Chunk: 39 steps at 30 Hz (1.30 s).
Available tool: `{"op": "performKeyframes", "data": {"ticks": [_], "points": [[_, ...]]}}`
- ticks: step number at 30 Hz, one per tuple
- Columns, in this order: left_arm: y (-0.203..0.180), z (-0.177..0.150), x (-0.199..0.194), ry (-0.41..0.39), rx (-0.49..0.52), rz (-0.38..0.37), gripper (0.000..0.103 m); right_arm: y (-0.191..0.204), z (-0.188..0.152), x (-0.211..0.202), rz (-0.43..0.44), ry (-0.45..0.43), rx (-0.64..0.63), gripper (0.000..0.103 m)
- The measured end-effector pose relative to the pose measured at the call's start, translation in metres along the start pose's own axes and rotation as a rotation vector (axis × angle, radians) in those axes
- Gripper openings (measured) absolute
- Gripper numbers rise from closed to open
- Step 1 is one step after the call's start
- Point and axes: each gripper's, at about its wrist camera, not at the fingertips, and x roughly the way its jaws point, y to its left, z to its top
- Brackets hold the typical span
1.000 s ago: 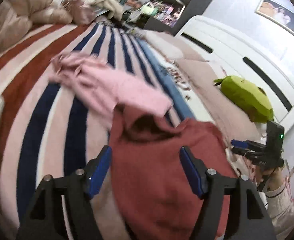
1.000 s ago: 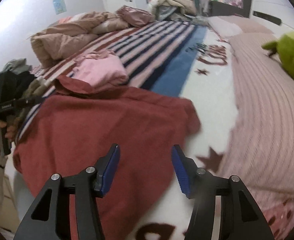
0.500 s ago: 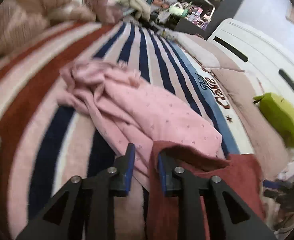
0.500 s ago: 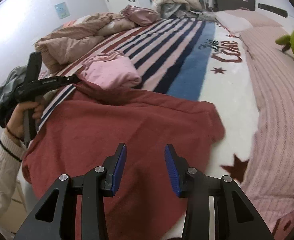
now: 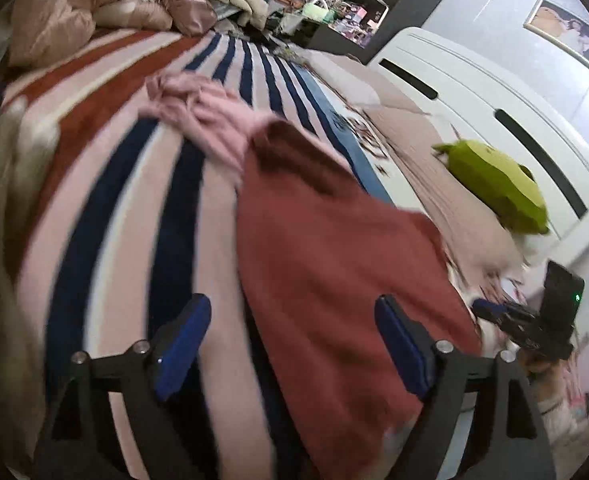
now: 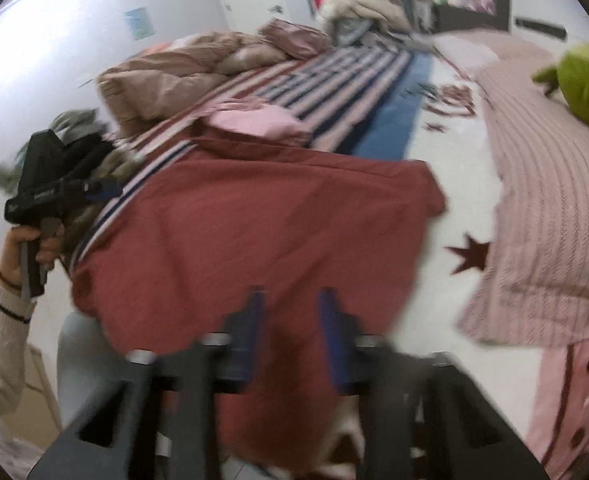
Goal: Fold small clothes
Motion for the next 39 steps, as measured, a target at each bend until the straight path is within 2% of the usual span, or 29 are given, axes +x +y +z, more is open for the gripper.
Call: {"op": "performKeyframes", "data": {"ticks": [5,7,9,10,11,13,15,16,17,18,19,21,22,23,25,27,28,30,33,36,39], "points": [[-0.013,-0.060,-0.019,-0.006,-0.023,-0.063,0.082,0.054,-0.015,0.002,0.093,-0.051,-0.052,0.007],[-0.018,-0.076,-0.012,0.033,-0.001,-0.063,0.081,0.070,-0.020,0.011,0.152,-0.042,-0.048,0.007],[-0.021,-0.087,-0.006,0.066,0.019,-0.064,0.061,0.080,-0.025,0.023,0.192,-0.018,-0.037,0.007],[-0.023,-0.091,-0.003,0.081,0.039,-0.051,0.034,0.084,-0.026,0.028,0.201,-0.008,-0.038,0.007],[-0.023,-0.094,-0.002,0.091,0.066,0.007,0.013,0.087,-0.028,0.032,0.201,-0.001,-0.043,0.007],[-0.016,-0.094,-0.005,0.079,0.085,0.076,0.009,0.091,-0.031,0.038,0.174,0.010,-0.068,0.007],[-0.005,-0.095,-0.013,0.060,0.061,0.133,0.007,0.089,-0.034,0.040,0.131,0.022,-0.077,0.006],[-0.002,-0.095,-0.016,0.057,0.063,0.187,0.002,0.084,-0.035,0.040,0.113,0.031,-0.071,0.003],[0.004,-0.095,-0.020,0.051,0.059,0.275,0.002,0.079,-0.036,0.041,0.097,0.040,-0.058,0.003],[0.010,-0.097,-0.024,0.041,0.037,0.289,0.002,0.072,-0.038,0.041,0.084,0.052,-0.034,0.003],[0.016,-0.098,-0.029,0.034,-0.002,0.253,0.002,0.067,-0.040,0.041,0.077,0.060,-0.018,0.003],[0.021,-0.103,-0.041,0.013,-0.068,0.149,0.022,0.062,-0.040,0.039,0.076,0.064,-0.006,0.003],[0.017,-0.106,-0.047,-0.003,-0.071,0.102,0.046,0.062,-0.039,0.038,0.077,0.061,-0.004,0.003],[0.011,-0.109,-0.051,-0.017,-0.068,0.054,0.061,0.064,-0.038,0.035,0.084,0.049,0.001,0.003],[-0.001,-0.113,-0.056,-0.028,-0.075,-0.040,0.062,0.068,-0.035,0.030,0.100,0.022,0.000,0.004],[-0.010,-0.114,-0.054,-0.039,-0.108,-0.149,0.071,0.076,-0.031,0.026,0.101,-0.007,-0.016,0.004],[-0.014,-0.116,-0.050,-0.041,-0.127,-0.187,0.080,0.081,-0.031,0.026,0.093,-0.013,-0.026,0.004],[-0.024,-0.118,-0.034,-0.034,-0.167,-0.250,0.082,0.086,-0.032,0.035,0.064,-0.003,-0.035,0.004],[-0.027,-0.114,-0.007,-0.053,-0.220,-0.232,0.082,0.082,-0.044,0.055,0.063,0.033,0.006,0.004],[-0.019,-0.104,0.018,-0.086,-0.328,-0.237,0.082,0.082,-0.047,0.053,0.068,0.009,0.018,0.004],[-0.015,-0.091,0.024,-0.164,-0.379,-0.219,0.081,0.072,-0.046,0.045,0.135,-0.002,0.083,0.004]]}}
